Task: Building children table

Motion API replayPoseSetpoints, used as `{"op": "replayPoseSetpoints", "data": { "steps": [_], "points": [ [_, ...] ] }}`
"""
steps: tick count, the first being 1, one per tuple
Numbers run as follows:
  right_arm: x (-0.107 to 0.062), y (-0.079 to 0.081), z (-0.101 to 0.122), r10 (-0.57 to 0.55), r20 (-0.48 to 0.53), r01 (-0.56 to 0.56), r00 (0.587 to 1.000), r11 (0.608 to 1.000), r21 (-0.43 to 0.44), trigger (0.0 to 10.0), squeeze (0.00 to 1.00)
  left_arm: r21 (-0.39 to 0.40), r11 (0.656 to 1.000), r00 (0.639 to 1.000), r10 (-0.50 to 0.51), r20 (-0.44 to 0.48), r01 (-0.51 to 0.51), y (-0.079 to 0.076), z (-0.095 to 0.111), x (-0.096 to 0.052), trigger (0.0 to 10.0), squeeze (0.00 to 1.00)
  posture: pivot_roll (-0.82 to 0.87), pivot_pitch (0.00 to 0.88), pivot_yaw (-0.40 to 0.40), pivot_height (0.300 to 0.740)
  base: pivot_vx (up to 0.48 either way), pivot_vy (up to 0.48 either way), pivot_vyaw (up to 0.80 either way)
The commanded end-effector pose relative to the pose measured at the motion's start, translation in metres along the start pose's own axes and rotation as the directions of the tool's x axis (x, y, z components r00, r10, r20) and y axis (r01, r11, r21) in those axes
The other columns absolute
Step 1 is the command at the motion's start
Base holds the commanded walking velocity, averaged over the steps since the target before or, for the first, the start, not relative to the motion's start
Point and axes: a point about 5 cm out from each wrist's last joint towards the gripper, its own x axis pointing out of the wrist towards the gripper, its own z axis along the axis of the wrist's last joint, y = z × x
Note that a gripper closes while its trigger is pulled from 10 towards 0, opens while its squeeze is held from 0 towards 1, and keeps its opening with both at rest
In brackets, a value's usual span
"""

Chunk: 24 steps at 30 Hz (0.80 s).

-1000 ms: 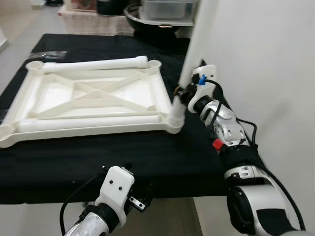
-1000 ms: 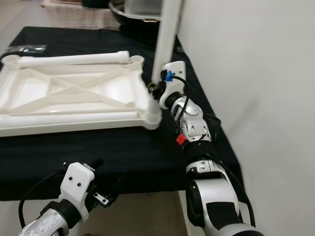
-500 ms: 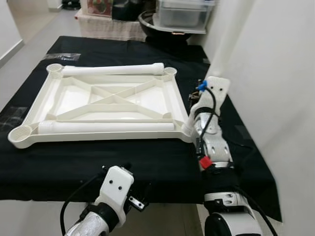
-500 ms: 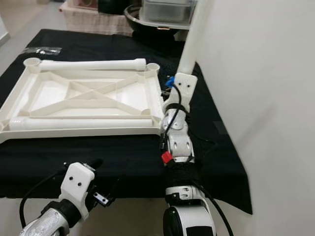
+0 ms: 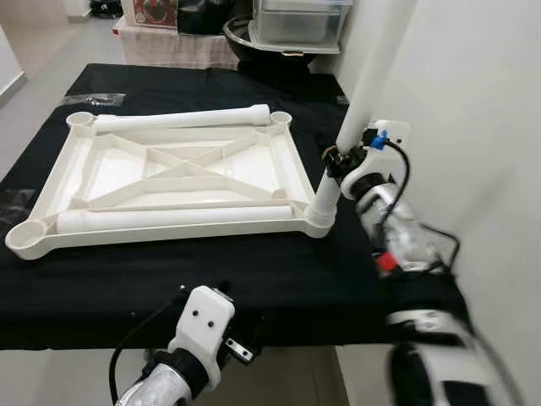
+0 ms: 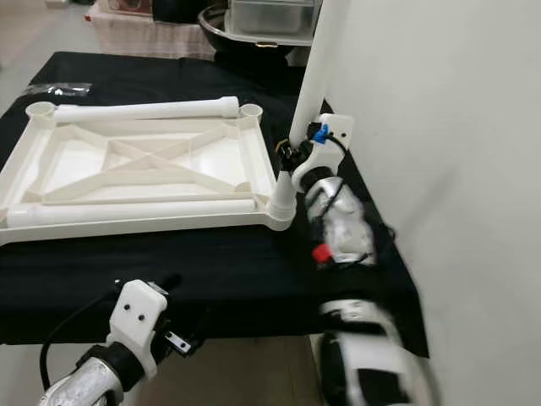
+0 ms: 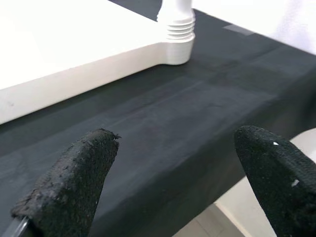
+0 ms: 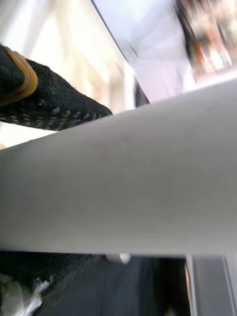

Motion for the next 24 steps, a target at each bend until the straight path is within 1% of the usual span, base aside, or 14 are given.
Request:
{"op": "replayPoseSetpoints", "data": {
  "steps": [1,2,3,4,7,13,14,16,17,18,20,22,23,24],
  "points": [
    [0.003,0.015,-0.009,0.208,-0.069,-0.206,0.976,0.978,0.032,10.0,0.0,-0.002,1.0,1.0,-0.001,-0.012,0.001,-0.001,-0.003,0.0,10.0,0.0,0.13,0.09,-0.115,0.74,0.0,0.0,0.0],
    [0.003,0.015,-0.01,0.235,-0.081,-0.233,0.969,0.972,0.031,10.0,0.0,-0.002,1.0,1.0,-0.001,-0.011,0.001,-0.001,-0.004,0.0,10.0,0.0,0.13,0.09,-0.115,0.74,0.0,0.0,0.0],
    [0.003,0.02,-0.011,0.328,-0.112,-0.326,0.938,0.945,0.037,10.0,0.0,-0.001,1.0,1.0,-0.002,-0.009,0.002,-0.001,-0.003,0.0,10.0,0.0,0.13,0.094,-0.115,0.74,0.0,0.0,0.0],
    [0.003,0.02,-0.011,0.328,-0.112,-0.326,0.938,0.945,0.037,10.0,0.0,-0.001,1.0,1.0,-0.002,-0.009,0.002,-0.001,-0.003,0.0,10.0,0.0,0.13,0.094,-0.115,0.74,0.0,0.0,0.0],
    [0.003,0.033,-0.012,0.541,-0.167,-0.546,0.824,0.837,0.015,10.0,0.0,0.001,1.0,1.0,0.001,-0.008,-0.001,0.0,-0.003,0.0,10.0,0.0,0.14,0.099,-0.119,0.74,0.0,0.0,0.0],
    [0.015,0.04,-0.008,0.599,-0.164,-0.607,0.784,0.794,-0.002,10.0,0.0,0.002,1.0,1.0,0.005,-0.009,-0.005,0.001,-0.003,-0.001,10.0,0.0,0.15,0.101,-0.123,0.74,0.0,0.0,0.0],
    [0.018,0.041,-0.006,0.608,-0.158,-0.617,0.778,0.787,-0.005,4.8,0.0,0.003,1.0,1.0,0.005,-0.009,-0.005,0.001,-0.003,-0.001,10.0,0.0,0.15,0.1,-0.125,0.74,0.0,0.0,0.0],
    [0.019,0.041,-0.005,0.62,-0.157,-0.628,0.769,0.778,-0.004,4.8,0.0,0.003,1.0,1.0,0.005,-0.009,-0.005,0.001,-0.003,-0.001,10.0,0.0,0.15,0.1,-0.125,0.74,0.0,0.0,0.0],
    [0.021,0.041,-0.006,0.609,-0.148,-0.614,0.779,0.789,0.016,0.0,0.0,0.002,1.0,1.0,0.005,-0.008,-0.005,0.001,-0.003,-0.001,10.0,0.0,0.15,0.1,-0.125,0.74,0.0,0.0,0.0],
    [0.021,0.041,-0.006,0.609,-0.148,-0.614,0.779,0.789,0.016,0.0,0.0,0.002,1.0,1.0,0.005,-0.008,-0.005,0.001,-0.003,-0.001,10.0,0.0,0.15,0.1,-0.125,0.74,0.0,0.0,0.0],
    [0.023,0.04,-0.011,0.532,-0.118,-0.535,0.839,0.845,0.007,0.0,0.0,0.003,1.0,1.0,0.004,-0.008,-0.004,0.001,-0.003,-0.001,10.0,0.0,0.15,0.099,-0.125,0.74,0.0,0.0,0.0],
    [0.022,0.035,-0.017,0.391,-0.124,-0.396,0.912,0.918,-0.014,0.0,0.0,0.003,1.0,1.0,0.003,-0.009,-0.003,0.0,-0.004,-0.001,10.0,0.0,0.15,0.095,-0.12,0.74,0.0,0.0,0.0],
    [0.022,0.029,-0.02,0.274,-0.125,-0.279,0.954,0.96,-0.03,0.0,0.0,0.003,1.0,1.0,0.002,-0.009,-0.002,0.0,-0.004,-0.001,10.0,0.0,0.14,0.092,-0.118,0.74,0.0,0.0,0.0],
    [0.022,0.025,-0.022,0.193,-0.123,-0.199,0.974,0.979,-0.041,0.0,0.0,0.003,1.0,1.0,0.001,-0.01,-0.001,0.0,-0.004,-0.001,10.0,0.0,0.14,0.091,-0.116,0.74,0.0,0.0,0.0]
  ]
}}
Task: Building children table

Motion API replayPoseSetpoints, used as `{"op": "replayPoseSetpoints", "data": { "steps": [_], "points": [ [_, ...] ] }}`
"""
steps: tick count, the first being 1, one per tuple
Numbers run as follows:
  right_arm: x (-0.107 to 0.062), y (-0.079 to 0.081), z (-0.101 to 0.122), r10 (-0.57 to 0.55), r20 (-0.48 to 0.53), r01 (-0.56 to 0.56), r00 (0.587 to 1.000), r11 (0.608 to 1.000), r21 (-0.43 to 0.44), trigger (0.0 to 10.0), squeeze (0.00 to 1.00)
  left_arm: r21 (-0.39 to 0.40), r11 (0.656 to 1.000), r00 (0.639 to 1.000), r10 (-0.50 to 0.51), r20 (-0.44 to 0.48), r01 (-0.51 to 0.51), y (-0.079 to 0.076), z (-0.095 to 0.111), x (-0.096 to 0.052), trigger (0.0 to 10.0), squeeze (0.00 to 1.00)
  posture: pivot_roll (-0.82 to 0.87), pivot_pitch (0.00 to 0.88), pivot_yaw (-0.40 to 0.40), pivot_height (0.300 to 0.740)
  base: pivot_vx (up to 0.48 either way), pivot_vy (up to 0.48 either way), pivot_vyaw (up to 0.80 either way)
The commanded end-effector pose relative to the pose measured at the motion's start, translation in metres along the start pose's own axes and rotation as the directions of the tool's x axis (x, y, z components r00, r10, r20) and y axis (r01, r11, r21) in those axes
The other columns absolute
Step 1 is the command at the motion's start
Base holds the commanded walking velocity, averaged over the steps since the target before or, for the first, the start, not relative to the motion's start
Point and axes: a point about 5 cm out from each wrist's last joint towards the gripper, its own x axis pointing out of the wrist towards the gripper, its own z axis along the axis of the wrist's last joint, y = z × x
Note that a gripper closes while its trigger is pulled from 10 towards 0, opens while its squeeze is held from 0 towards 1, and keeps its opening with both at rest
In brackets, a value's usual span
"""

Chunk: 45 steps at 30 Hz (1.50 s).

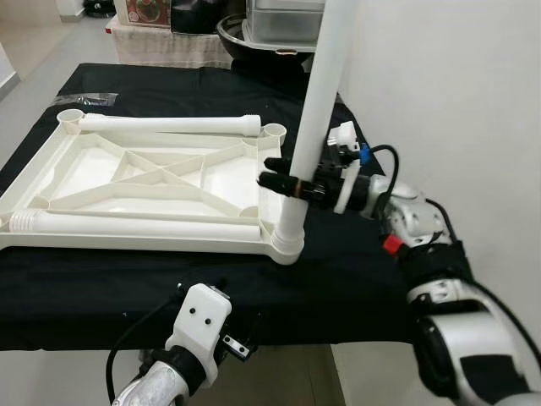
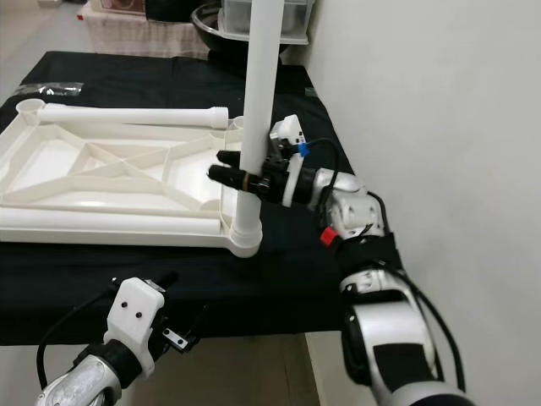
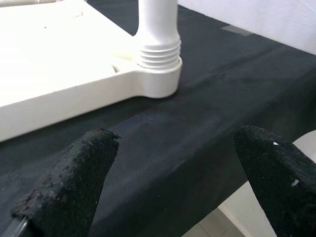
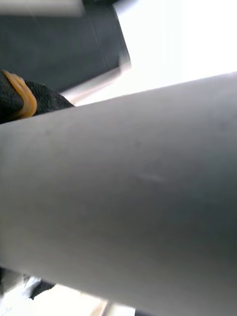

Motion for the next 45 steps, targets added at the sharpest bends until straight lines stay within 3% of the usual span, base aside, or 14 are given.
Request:
{"op": "replayPoseSetpoints", "data": {
  "steps": [1,5,11,15,17,18,20,22,26,27,31,32,36,45],
  "points": [
    [-0.008,-0.01,-0.01,-0.174,-0.029,0.175,0.984,0.984,0.027,0.0,0.0,-0.004,1.0,1.0,-0.007,-0.019,0.007,-0.002,-0.005,-0.001,10.0,0.0,0.14,0.091,-0.116,0.74,0.0,0.0,0.0],
    [-0.021,-0.02,-0.015,-0.558,-0.01,0.558,0.83,0.828,0.046,0.0,0.0,-0.003,1.0,1.0,-0.017,-0.021,0.017,-0.001,-0.006,0.0,10.0,0.0,0.12,0.087,-0.105,0.74,0.0,0.0,0.0],
    [-0.06,-0.021,-0.028,-0.963,-0.096,0.968,0.25,0.247,0.045,0.0,0.0,0.003,1.0,1.0,-0.023,-0.022,0.023,0.0,-0.007,0.002,10.0,0.0,0.12,0.087,-0.101,0.74,0.0,0.0,0.0],
    [-0.05,-0.007,-0.032,-0.98,-0.113,0.984,0.166,0.157,0.083,0.0,0.0,0.008,1.0,1.0,-0.017,-0.022,0.017,0.0,-0.006,0.003,10.0,0.0,0.14,0.087,-0.105,0.74,0.0,0.0,0.0],
    [-0.039,0.0,-0.032,-0.978,-0.111,0.981,0.176,0.165,0.099,0.0,0.0,0.012,1.0,1.0,-0.014,-0.022,0.014,0.0,-0.006,0.003,10.0,0.0,0.14,0.087,-0.104,0.74,0.0,0.0,0.0],
    [-0.027,0.006,-0.03,-0.972,-0.098,0.972,0.214,0.203,0.117,10.0,0.0,0.012,1.0,1.0,-0.012,-0.022,0.012,0.0,-0.006,0.003,10.0,0.0,0.14,0.085,-0.105,0.74,0.0,0.0,0.0],
    [-0.013,0.013,-0.023,-0.954,-0.051,0.945,0.297,0.285,0.162,10.0,0.25,0.012,1.0,1.0,-0.013,-0.021,0.013,0.0,-0.007,0.003,10.0,0.0,0.13,0.087,-0.107,0.74,0.0,0.0,0.0],
    [-0.005,0.017,-0.012,-0.918,0.027,0.9,0.395,0.393,0.19,10.0,1.0,0.01,1.0,1.0,-0.016,-0.021,0.016,0.0,-0.007,0.003,10.0,0.0,0.13,0.087,-0.107,0.74,0.0,0.0,0.0],
    [-0.003,0.016,-0.003,-0.877,0.082,0.863,0.472,0.48,0.158,10.0,1.0,0.006,1.0,1.0,-0.018,-0.021,0.018,-0.001,-0.007,0.004,10.0,0.0,0.12,0.087,-0.103,0.74,0.0,0.0,0.0],
    [-0.003,0.013,0.001,-0.835,0.109,0.821,0.54,0.551,0.153,10.0,0.0,0.006,1.0,1.0,-0.02,-0.02,0.02,-0.001,-0.007,0.004,10.0,0.0,0.11,0.087,-0.105,0.74,0.0,0.0,0.0],
    [-0.003,0.012,0.005,-0.801,0.127,0.787,0.585,0.598,0.15,10.0,0.0,0.005,1.0,1.0,-0.022,-0.019,0.022,-0.001,-0.007,0.005,10.0,0.0,0.11,0.087,-0.105,0.74,0.0,0.0,0.0],
    [-0.007,0.008,0.006,-0.648,0.126,0.632,0.751,0.761,0.149,10.0,0.0,0.005,1.0,1.0,-0.023,-0.017,0.023,-0.002,-0.007,0.005,10.0,0.0,0.11,0.087,-0.107,0.74,0.0,0.0,0.0],
    [-0.016,0.007,0.009,-0.37,0.122,0.353,0.921,0.925,0.144,10.0,0.0,0.003,1.0,1.0,-0.024,-0.015,0.024,-0.002,-0.007,0.006,10.0,0.0,0.11,0.084,-0.109,0.74,0.0,0.0,0.0],
    [-0.028,0.028,-0.001,0.27,-0.034,-0.267,0.962,0.961,0.077,10.0,0.0,0.001,1.0,1.0,-0.017,-0.01,0.018,-0.004,-0.007,0.005,10.0,0.0,0.14,0.071,-0.128,0.74,0.0,0.0,0.0]
  ]
}}
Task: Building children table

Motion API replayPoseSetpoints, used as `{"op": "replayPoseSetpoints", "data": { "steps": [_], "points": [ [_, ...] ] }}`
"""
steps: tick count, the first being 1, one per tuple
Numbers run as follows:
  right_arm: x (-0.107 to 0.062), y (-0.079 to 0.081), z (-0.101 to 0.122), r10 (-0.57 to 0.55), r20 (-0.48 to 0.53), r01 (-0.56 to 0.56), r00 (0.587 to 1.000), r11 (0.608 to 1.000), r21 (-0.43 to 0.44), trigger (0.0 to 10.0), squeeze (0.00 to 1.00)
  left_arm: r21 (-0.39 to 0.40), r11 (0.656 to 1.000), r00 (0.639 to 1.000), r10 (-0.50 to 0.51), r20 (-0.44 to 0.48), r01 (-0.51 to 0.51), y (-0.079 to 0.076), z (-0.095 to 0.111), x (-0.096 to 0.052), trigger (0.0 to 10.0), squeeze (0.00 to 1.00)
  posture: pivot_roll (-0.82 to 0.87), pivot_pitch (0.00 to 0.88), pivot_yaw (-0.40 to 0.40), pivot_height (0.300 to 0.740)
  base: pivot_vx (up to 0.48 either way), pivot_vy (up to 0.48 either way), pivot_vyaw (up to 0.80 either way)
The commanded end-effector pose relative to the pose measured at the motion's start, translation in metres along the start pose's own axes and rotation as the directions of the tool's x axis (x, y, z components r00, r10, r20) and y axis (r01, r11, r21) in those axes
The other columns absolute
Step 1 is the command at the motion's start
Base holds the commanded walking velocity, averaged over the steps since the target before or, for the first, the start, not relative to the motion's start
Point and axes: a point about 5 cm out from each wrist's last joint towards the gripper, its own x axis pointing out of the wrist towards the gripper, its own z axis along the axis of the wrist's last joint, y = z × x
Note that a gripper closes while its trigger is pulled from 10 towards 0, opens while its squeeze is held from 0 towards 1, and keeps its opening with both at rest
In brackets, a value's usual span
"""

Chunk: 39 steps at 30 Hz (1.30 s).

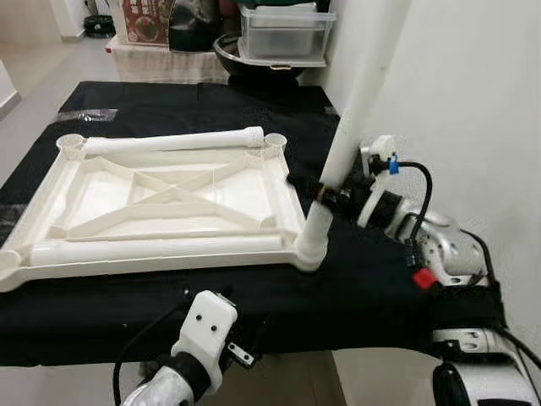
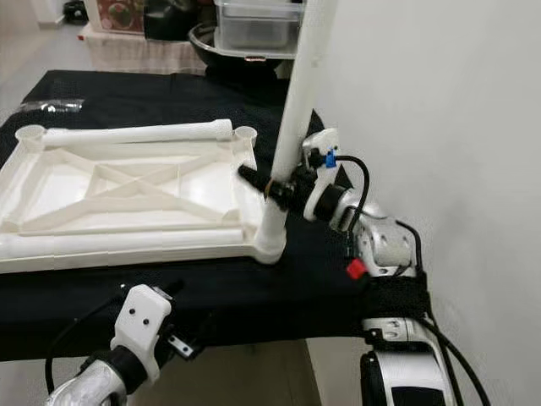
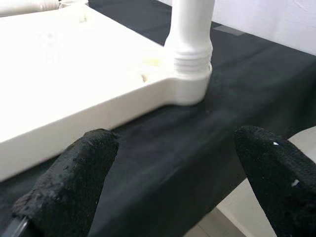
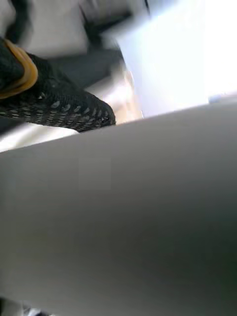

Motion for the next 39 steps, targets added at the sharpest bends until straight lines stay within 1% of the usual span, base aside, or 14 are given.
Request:
{"op": "replayPoseSetpoints", "data": {
  "steps": [1,4,5,6,18,20,22,24,32,34,35,37,38,39],
  "points": [
    [0.012,0.01,-0.006,0.13,-0.019,-0.129,0.991,0.991,0.034,10.0,0.0,-0.006,1.0,1.0,0.0,-0.01,0.0,-0.003,-0.004,-0.001,10.0,0.0,0.14,0.07,-0.128,0.74,0.0,0.0,0.0],
    [0.017,0.011,-0.004,0.158,-0.014,-0.157,0.987,0.987,0.041,10.0,0.0,-0.008,1.0,1.0,0.002,-0.011,-0.002,-0.003,-0.004,-0.002,10.0,0.0,0.14,0.068,-0.126,0.74,0.0,0.0,0.0],
    [0.023,0.011,-0.003,0.179,-0.01,-0.178,0.984,0.983,0.039,7.5,0.0,-0.01,1.0,1.0,0.001,-0.012,-0.001,-0.003,-0.004,-0.002,10.0,0.0,0.14,0.069,-0.126,0.74,0.0,0.0,0.0],
    [0.028,0.009,-0.002,0.178,-0.002,-0.178,0.984,0.983,0.041,0.0,0.0,-0.009,1.0,1.0,-0.001,-0.012,0.001,-0.003,-0.004,-0.003,10.0,0.0,0.14,0.067,-0.128,0.74,0.0,0.0,0.0],
    [0.031,-0.02,-0.009,-0.396,0.039,0.396,0.917,0.918,0.015,0.0,0.0,-0.005,1.0,1.0,-0.003,-0.013,0.003,-0.002,-0.004,-0.002,10.0,0.0,0.12,0.071,-0.115,0.74,0.0,0.0,0.0],
    [0.026,-0.026,-0.011,-0.555,0.034,0.555,0.831,0.832,0.022,0.0,0.0,-0.006,1.0,1.0,-0.004,-0.013,0.004,-0.002,-0.004,-0.002,10.0,0.0,0.12,0.071,-0.115,0.74,0.0,0.0,0.0],
    [0.007,-0.037,-0.02,-0.853,-0.017,0.849,0.522,0.517,0.105,0.0,0.0,-0.006,1.0,1.0,-0.006,-0.015,0.006,-0.001,-0.005,-0.001,10.0,0.0,0.11,0.069,-0.111,0.74,0.0,0.0,0.0],
    [-0.003,-0.038,-0.024,-0.929,-0.04,0.927,0.369,0.364,0.095,0.0,0.0,-0.006,1.0,1.0,-0.006,-0.015,0.006,-0.001,-0.005,-0.001,10.0,0.0,0.11,0.072,-0.109,0.74,0.0,0.0,0.0],
    [-0.005,-0.019,-0.031,-0.996,-0.049,0.992,0.074,0.068,0.105,0.0,0.0,-0.001,1.0,1.0,-0.006,-0.013,0.006,-0.001,-0.005,0.0,10.0,0.0,0.13,0.069,-0.116,0.74,0.0,0.0,0.0],
    [0.004,-0.014,-0.033,-0.996,-0.054,0.988,0.077,0.068,0.14,2.4,0.0,0.001,1.0,1.0,-0.005,-0.013,0.005,-0.001,-0.005,0.0,10.0,0.0,0.13,0.069,-0.116,0.74,0.0,0.0,0.0],
    [0.015,-0.011,-0.03,-0.992,-0.02,0.979,0.123,0.118,0.169,10.0,0.0,0.001,1.0,1.0,-0.004,-0.013,0.004,-0.001,-0.005,0.0,10.0,0.0,0.13,0.071,-0.115,0.74,0.0,0.0,0.0],
    [0.021,-0.011,-0.027,-0.988,0.007,0.971,0.154,0.153,0.184,10.0,0.0,0.0,1.0,1.0,-0.003,-0.014,0.003,-0.001,-0.005,0.0,10.0,0.0,0.13,0.071,-0.115,0.74,0.0,0.0,0.0],
    [0.025,-0.013,-0.02,-0.975,0.062,0.956,0.213,0.222,0.191,10.0,1.0,-0.003,1.0,1.0,-0.004,-0.014,0.004,-0.001,-0.005,0.0,10.0,0.0,0.12,0.072,-0.117,0.74,0.0,0.0,0.0],
    [0.025,-0.013,-0.02,-0.975,0.062,0.956,0.213,0.222,0.191,10.0,1.0,-0.003,1.0,1.0,-0.004,-0.014,0.004,-0.001,-0.005,0.0,10.0,0.0,0.12,0.072,-0.117,0.74,0.0,0.0,0.0]
  ]
}}
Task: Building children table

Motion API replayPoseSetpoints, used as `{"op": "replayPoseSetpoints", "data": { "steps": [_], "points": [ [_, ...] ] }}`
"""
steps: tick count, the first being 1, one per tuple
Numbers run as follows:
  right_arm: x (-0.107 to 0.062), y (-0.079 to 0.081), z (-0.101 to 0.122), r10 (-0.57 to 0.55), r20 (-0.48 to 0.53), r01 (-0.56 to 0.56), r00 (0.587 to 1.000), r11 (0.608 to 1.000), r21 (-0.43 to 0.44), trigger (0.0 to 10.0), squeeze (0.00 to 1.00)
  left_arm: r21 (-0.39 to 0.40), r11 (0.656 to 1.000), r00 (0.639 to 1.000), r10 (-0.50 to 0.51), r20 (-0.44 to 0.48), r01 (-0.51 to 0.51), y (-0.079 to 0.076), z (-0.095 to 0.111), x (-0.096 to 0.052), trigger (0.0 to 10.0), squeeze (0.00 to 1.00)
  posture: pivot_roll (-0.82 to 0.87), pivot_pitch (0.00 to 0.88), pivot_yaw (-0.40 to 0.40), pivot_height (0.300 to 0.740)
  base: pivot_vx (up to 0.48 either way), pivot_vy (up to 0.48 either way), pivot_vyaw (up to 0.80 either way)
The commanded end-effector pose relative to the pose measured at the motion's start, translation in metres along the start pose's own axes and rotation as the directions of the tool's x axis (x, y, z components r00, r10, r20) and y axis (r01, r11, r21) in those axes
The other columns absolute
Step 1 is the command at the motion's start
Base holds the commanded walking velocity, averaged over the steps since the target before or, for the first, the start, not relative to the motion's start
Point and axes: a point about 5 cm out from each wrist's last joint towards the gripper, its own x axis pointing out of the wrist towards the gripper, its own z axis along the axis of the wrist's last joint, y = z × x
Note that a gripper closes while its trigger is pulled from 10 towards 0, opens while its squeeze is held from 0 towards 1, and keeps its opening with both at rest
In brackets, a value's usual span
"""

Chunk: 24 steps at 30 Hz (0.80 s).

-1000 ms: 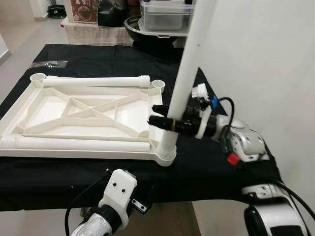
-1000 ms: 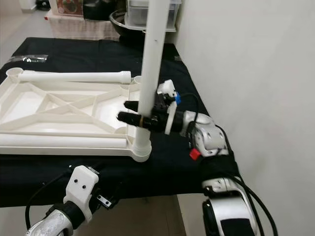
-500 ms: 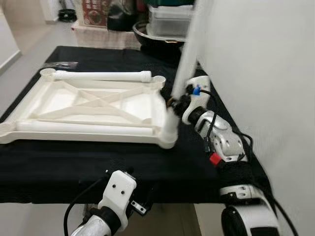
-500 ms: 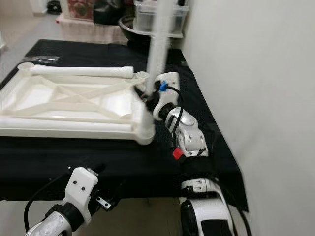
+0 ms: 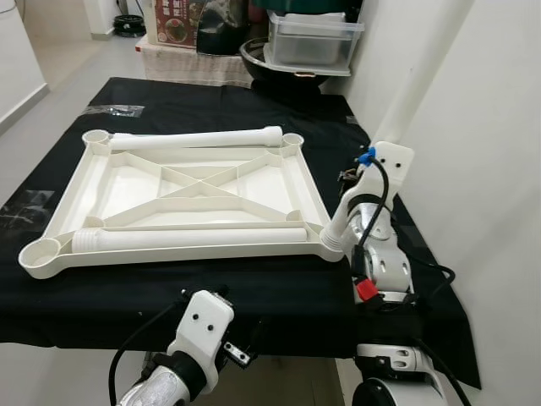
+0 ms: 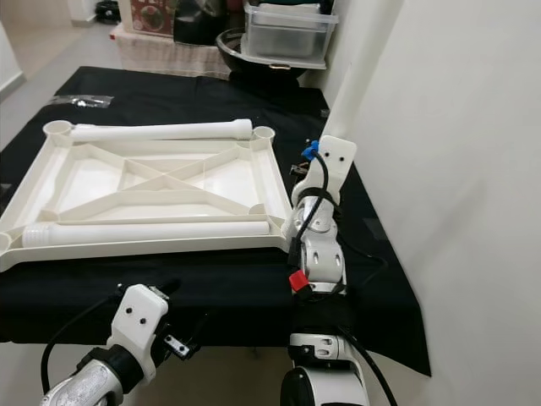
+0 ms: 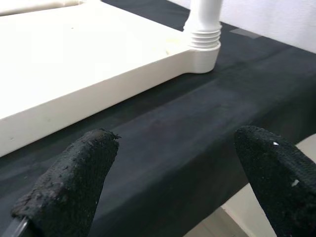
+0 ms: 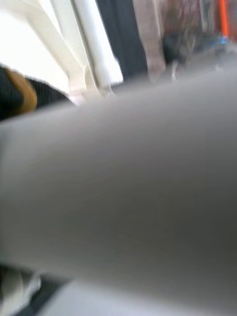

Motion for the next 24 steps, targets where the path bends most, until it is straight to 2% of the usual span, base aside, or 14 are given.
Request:
{"op": "replayPoseSetpoints", "data": {
  "steps": [1,2,3,5,6,8,10,11,15,16,18,20,23,24],
  "points": [
    [0.003,0.005,-0.001,0.052,0.017,-0.053,0.998,0.998,0.033,10.0,1.0,-0.005,1.0,1.0,-0.004,-0.013,0.004,-0.002,-0.003,-0.001,10.0,0.0,0.12,0.071,-0.119,0.74,0.0,0.0,0.0],
    [0.003,0.005,-0.001,0.052,0.017,-0.053,0.998,0.998,0.033,10.0,1.0,-0.005,1.0,1.0,-0.004,-0.013,0.004,-0.002,-0.003,-0.001,10.0,0.0,0.12,0.071,-0.119,0.74,0.0,0.0,0.0],
    [0.009,0.005,0.006,0.158,0.049,-0.16,0.986,0.986,0.051,10.0,0.0,-0.007,1.0,1.0,-0.005,-0.012,0.005,-0.002,-0.003,0.0,10.0,0.0,0.12,0.071,-0.122,0.74,0.0,0.0,0.0],
    [0.018,-0.002,0.019,0.334,0.09,-0.341,0.938,0.937,0.077,10.0,0.0,-0.009,1.0,1.0,-0.004,-0.011,0.003,-0.003,-0.004,0.0,10.0,0.0,0.12,0.07,-0.121,0.74,0.0,0.0,0.0],
    [0.02,-0.004,0.024,0.46,0.096,-0.468,0.883,0.88,0.082,10.0,0.0,-0.009,1.0,1.0,-0.003,-0.011,0.003,-0.003,-0.004,0.001,10.0,0.0,0.12,0.068,-0.123,0.74,0.0,0.0,0.0],
    [0.02,-0.004,0.024,0.46,0.096,-0.468,0.883,0.88,0.082,10.0,0.0,-0.009,1.0,1.0,-0.003,-0.011,0.003,-0.003,-0.004,0.001,10.0,0.0,0.12,0.068,-0.123,0.74,0.0,0.0,0.0],
    [0.017,-0.007,0.028,0.679,0.063,-0.682,0.731,0.727,0.078,10.0,0.0,-0.01,1.0,1.0,-0.003,-0.01,0.003,-0.003,-0.004,0.001,10.0,0.0,0.11,0.067,-0.123,0.74,0.0,0.0,0.0],
    [0.017,-0.007,0.028,0.679,0.063,-0.682,0.731,0.727,0.078,10.0,0.0,-0.01,1.0,1.0,-0.003,-0.01,0.003,-0.003,-0.004,0.001,10.0,0.0,0.11,0.067,-0.123,0.74,0.0,0.0,0.0],
    [-0.014,-0.013,0.022,0.963,-0.078,-0.958,0.258,0.265,0.111,10.0,0.0,-0.01,1.0,1.0,-0.002,-0.008,0.002,-0.003,-0.004,0.002,10.0,0.0,0.12,0.07,-0.128,0.74,0.0,0.0,0.0],
    [-0.014,-0.013,0.022,0.963,-0.078,-0.958,0.258,0.265,0.111,10.0,0.0,-0.01,1.0,1.0,-0.002,-0.008,0.002,-0.003,-0.004,0.002,10.0,0.0,0.12,0.07,-0.128,0.74,0.0,0.0,0.0],
    [-0.024,-0.013,0.015,0.983,-0.146,-0.987,0.109,0.124,0.103,10.0,0.0,-0.009,1.0,1.0,0.001,-0.007,-0.001,-0.003,-0.003,0.001,10.0,0.0,0.12,0.069,-0.129,0.74,0.0,0.0,0.0],
    [-0.024,-0.013,0.015,0.983,-0.146,-0.987,0.109,0.124,0.103,10.0,0.0,-0.009,1.0,1.0,0.001,-0.007,-0.001,-0.003,-0.003,0.001,10.0,0.0,0.12,0.069,-0.129,0.74,0.0,0.0,0.0],
    [-0.024,-0.002,0.001,0.97,-0.241,-0.997,-0.005,0.015,0.081,10.0,0.0,-0.006,1.0,1.0,0.004,-0.006,-0.004,-0.003,-0.003,0.001,10.0,0.0,0.13,0.072,-0.128,0.74,0.0,0.0,0.0],
    [-0.019,0.006,-0.001,0.968,-0.249,-0.998,0.018,0.033,0.056,0.0,0.0,-0.006,1.0,1.0,0.005,-0.007,-0.005,-0.003,-0.003,0.001,10.0,0.0,0.13,0.071,-0.13,0.74,0.0,0.0,0.0]
  ]
}}
